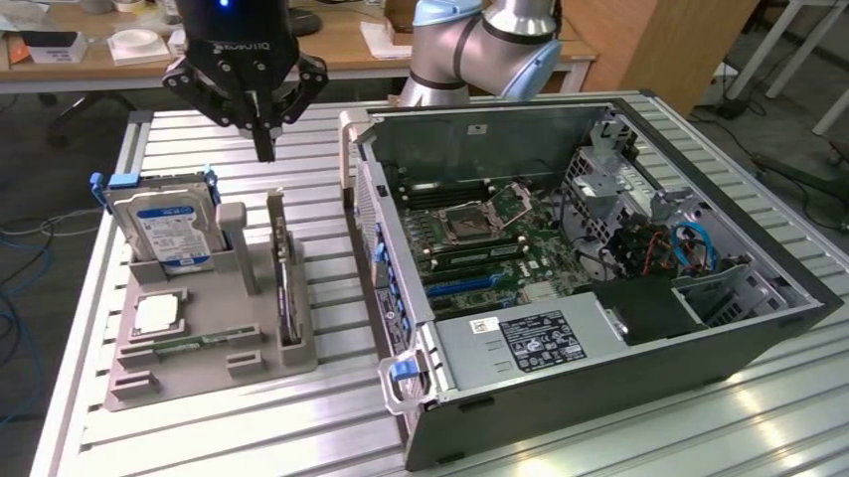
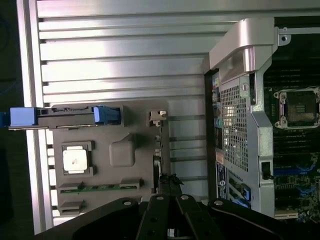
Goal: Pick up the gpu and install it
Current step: 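Reach for the gpu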
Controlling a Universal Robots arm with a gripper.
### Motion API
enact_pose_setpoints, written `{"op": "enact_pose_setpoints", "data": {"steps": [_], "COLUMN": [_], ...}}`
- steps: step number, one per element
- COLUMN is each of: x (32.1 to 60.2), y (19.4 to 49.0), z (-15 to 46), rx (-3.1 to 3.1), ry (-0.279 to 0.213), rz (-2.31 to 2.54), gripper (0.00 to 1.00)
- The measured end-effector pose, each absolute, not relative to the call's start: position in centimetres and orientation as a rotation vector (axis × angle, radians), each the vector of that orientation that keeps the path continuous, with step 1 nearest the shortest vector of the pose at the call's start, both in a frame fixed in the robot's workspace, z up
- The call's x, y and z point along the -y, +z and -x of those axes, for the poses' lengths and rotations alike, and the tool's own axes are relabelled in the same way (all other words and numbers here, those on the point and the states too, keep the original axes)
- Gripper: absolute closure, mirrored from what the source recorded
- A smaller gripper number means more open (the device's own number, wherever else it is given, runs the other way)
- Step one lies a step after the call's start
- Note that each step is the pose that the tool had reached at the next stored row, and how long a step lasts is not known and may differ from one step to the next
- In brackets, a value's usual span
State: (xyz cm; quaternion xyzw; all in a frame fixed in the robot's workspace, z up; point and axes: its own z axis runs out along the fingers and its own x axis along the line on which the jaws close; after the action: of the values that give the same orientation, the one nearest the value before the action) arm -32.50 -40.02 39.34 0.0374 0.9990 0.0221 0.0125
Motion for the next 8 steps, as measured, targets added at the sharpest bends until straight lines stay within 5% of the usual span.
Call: {"op": "enact_pose_setpoints", "data": {"steps": [8], "x": [40.05], "y": [39.34], "z": [33.43], "rx": [-3.114], "ry": [0.069], "rz": [-0.117], "gripper": [0.9]}}
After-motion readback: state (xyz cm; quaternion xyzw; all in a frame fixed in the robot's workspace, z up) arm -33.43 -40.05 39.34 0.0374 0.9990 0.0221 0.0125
